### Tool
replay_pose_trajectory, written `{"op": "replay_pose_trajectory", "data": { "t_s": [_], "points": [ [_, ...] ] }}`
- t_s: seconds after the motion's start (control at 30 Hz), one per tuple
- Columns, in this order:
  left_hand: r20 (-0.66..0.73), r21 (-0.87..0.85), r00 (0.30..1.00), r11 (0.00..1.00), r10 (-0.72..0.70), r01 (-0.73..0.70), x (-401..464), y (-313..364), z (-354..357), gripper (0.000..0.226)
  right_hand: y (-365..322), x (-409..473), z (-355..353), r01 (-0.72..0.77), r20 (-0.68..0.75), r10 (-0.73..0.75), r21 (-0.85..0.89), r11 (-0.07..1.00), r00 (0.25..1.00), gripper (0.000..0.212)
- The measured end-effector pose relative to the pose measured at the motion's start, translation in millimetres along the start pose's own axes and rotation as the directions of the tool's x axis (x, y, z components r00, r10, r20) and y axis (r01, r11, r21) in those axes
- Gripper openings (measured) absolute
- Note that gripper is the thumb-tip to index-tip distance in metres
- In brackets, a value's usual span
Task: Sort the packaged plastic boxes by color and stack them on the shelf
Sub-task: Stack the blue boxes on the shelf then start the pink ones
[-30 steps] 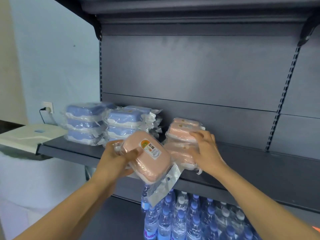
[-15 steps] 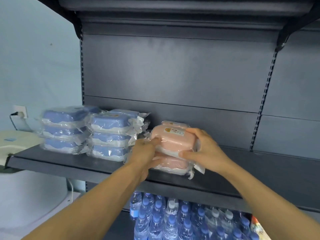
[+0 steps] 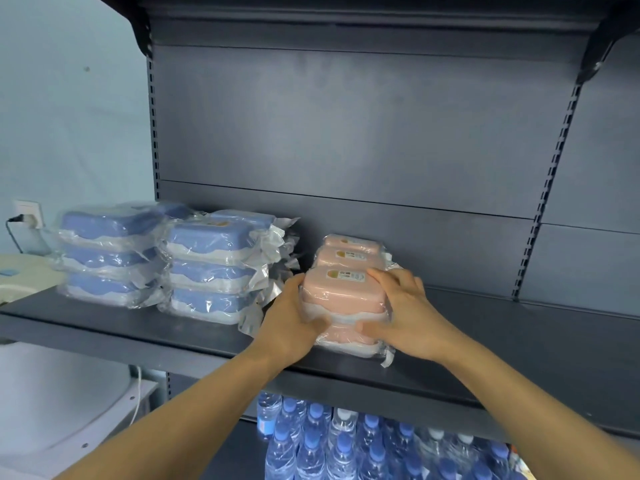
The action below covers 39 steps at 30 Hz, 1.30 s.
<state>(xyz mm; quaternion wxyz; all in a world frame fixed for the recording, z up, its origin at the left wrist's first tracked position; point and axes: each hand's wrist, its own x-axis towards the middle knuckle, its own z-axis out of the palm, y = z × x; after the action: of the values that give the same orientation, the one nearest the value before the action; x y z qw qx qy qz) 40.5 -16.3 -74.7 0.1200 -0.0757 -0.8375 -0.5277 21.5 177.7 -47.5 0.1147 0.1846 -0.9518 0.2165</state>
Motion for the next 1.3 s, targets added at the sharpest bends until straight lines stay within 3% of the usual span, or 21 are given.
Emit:
{"op": "replay_pose_trajectory", "data": {
  "t_s": [0.3,0.47,0.53,0.67,0.8,0.93,1.1,1.2,1.3],
  "points": [
    [-0.036,0.226,0.999,0.974,0.001,0.008,10.4,-1.0,2.9,0.048,1.4,1.5,5.8,0.018,-0.034,-0.02,-0.069,0.997,0.999,0.098],
    [-0.081,0.258,0.995,0.963,-0.056,0.075,7.3,0.5,4.6,0.035,-2.2,-3.7,6.0,0.103,-0.12,-0.132,-0.222,0.97,0.984,0.061],
    [-0.093,0.279,0.992,0.954,-0.09,0.112,6.2,2.7,4.6,0.034,-2.3,-1.7,6.3,0.096,-0.107,-0.125,-0.244,0.965,0.986,0.058],
    [-0.115,0.34,0.986,0.928,-0.121,0.153,3.7,6.8,5.0,0.055,-1.1,2.6,5.1,0.096,-0.1,-0.126,-0.261,0.96,0.987,0.059],
    [-0.147,0.451,0.987,0.883,-0.066,0.126,-9.5,11.5,2.0,0.076,-4.1,-4.6,-3.1,0.087,-0.09,-0.107,-0.205,0.975,0.99,0.075],
    [-0.146,0.525,0.988,0.85,0.047,0.037,-38.0,22.4,-4.7,0.076,-12.8,-36.1,-18.2,0.094,-0.19,-0.118,-0.13,0.987,0.975,0.077],
    [-0.054,0.557,0.968,0.812,0.244,-0.174,-83.9,44.3,-8.1,0.058,-16.8,-106.8,-24.0,0.035,-0.28,-0.061,-0.098,0.995,0.958,0.063],
    [0.091,0.551,0.96,0.79,0.263,-0.269,-116.7,46.0,2.8,0.046,-13.8,-155.6,-9.5,-0.089,-0.252,0.07,-0.064,0.994,0.965,0.053],
    [0.242,0.561,0.944,0.761,0.224,-0.325,-147.0,34.6,29.9,0.039,-4.3,-204.3,14.8,-0.201,-0.206,0.17,-0.139,0.97,0.964,0.044]
  ]
}}
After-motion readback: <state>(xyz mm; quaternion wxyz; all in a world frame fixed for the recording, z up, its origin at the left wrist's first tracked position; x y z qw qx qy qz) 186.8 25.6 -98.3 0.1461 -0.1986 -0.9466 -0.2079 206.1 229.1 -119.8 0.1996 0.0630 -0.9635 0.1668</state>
